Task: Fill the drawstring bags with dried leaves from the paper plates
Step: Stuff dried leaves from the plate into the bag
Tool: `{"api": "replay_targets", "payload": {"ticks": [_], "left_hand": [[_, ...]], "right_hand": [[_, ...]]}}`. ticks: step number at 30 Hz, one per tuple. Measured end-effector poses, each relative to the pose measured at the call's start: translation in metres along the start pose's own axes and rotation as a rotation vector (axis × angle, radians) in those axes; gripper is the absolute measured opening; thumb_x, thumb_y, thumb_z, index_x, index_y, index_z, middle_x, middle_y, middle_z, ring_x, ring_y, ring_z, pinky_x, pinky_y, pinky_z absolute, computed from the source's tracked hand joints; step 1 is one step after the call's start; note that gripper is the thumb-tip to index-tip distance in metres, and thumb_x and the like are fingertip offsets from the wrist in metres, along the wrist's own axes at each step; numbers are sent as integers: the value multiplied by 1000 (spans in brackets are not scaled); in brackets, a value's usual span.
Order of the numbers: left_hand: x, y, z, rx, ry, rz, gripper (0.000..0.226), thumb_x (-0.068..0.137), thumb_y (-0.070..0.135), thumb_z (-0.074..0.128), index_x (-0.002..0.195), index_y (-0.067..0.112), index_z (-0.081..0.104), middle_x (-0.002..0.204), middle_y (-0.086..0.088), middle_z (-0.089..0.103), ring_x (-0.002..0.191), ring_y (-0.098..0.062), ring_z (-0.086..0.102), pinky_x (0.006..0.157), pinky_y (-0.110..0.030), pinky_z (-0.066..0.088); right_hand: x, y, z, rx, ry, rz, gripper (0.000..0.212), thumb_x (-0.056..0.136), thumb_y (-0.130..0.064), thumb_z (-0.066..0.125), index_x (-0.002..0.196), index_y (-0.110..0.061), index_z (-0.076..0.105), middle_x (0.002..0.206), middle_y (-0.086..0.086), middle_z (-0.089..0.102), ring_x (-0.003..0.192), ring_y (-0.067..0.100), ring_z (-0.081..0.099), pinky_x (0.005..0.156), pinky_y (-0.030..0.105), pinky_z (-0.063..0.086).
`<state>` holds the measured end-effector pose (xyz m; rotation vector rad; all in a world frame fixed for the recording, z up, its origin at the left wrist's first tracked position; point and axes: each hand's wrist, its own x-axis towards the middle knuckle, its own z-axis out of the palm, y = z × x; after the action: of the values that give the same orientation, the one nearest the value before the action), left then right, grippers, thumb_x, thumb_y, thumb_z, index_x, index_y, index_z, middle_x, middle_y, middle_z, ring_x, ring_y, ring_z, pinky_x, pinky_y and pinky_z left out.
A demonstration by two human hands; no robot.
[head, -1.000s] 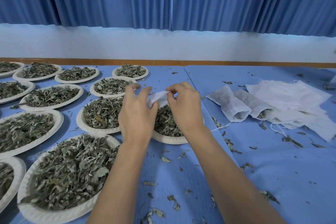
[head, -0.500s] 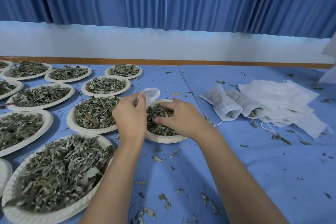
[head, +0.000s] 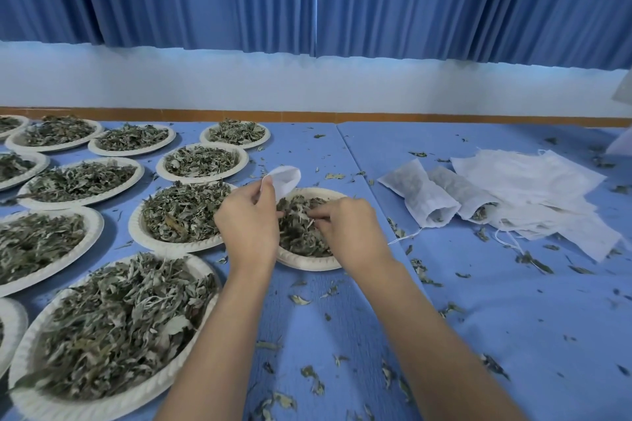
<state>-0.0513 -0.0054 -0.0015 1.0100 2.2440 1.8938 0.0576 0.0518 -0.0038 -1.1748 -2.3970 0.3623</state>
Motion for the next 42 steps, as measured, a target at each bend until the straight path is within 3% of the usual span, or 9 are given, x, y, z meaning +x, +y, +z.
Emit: {"api": "replay_targets", "payload": {"ticks": [7, 10, 13, 18, 26, 30, 33, 38, 42], "left_hand": [[-2, -5, 6, 23, -9, 30, 35, 98, 27, 49, 79, 8, 71, 66, -9, 66, 55, -11, 65, 54, -27, 43], [-3, -4, 6, 10, -13, 43, 33, 99, 27, 48, 89, 8, 73, 74, -7, 69, 64, -22, 67, 66, -34, 49], [-2, -3, 5, 5, -1, 38, 31, 99, 26, 49, 92, 9, 73, 74, -7, 68, 58, -13, 64, 59, -14, 42], [-3, -5, 6, 6, -12, 24, 30, 99, 27, 48, 97, 10, 73, 75, -10, 69, 54, -3, 58, 55, -5, 38], [-3, -4, 6, 1, 1, 47, 30, 99, 24, 49, 95, 8, 73, 73, -12, 68, 65, -21, 65, 55, -10, 42], [-4, -6, 8, 26, -38, 51, 29, 99, 25, 47, 81, 14, 67, 75, -15, 68, 74, -31, 67, 70, -42, 50], [-5, -6, 9, 24, -37, 48, 30, 99, 25, 48, 83, 10, 70, 81, -13, 69, 72, -29, 68, 67, -37, 52], [-6, -6, 9, 43, -58, 61, 30, 99, 24, 50, 97, 5, 73, 87, -11, 71, 68, -23, 69, 67, -33, 52], [-7, -7, 11, 68, -108, 93, 34, 98, 23, 50, 87, -2, 70, 78, -18, 67, 74, -32, 65, 74, -42, 49]], "right_hand": [[5, 15, -2, 279, 210, 85, 20, 90, -12, 62, 106, -15, 74, 97, 3, 74, 44, -6, 49, 52, 6, 39], [3, 12, 0, 168, 58, 62, 24, 94, -17, 58, 114, -19, 70, 103, 3, 73, 72, 6, 63, 75, 18, 48], [2, 7, -4, 176, -51, 19, 30, 96, -28, 51, 123, -24, 64, 127, 1, 63, 118, 19, 55, 99, 34, 43], [3, 6, -25, 21, -62, 29, 60, 81, -56, 63, 136, -40, 46, 150, -8, 37, 135, 12, 38, 103, 33, 36], [1, 3, -18, -63, -184, 61, 39, 86, -19, 68, 125, -24, 63, 101, 13, 62, 89, 27, 57, 83, 36, 50], [1, 5, -13, -58, -133, 43, 36, 88, -15, 65, 123, -26, 64, 102, 13, 67, 94, 30, 61, 82, 33, 50], [1, 8, -14, 9, -69, 46, 31, 89, -12, 63, 117, -24, 68, 107, 8, 70, 89, 24, 63, 77, 28, 51], [3, 14, -31, 317, 92, 93, 25, 83, -11, 71, 107, -17, 73, 109, 6, 71, 33, 3, 44, 40, 8, 35], [2, 11, -39, 436, 104, 115, 25, 80, -12, 75, 103, -20, 75, 109, 0, 71, 61, -1, 61, 51, 6, 41]]}}
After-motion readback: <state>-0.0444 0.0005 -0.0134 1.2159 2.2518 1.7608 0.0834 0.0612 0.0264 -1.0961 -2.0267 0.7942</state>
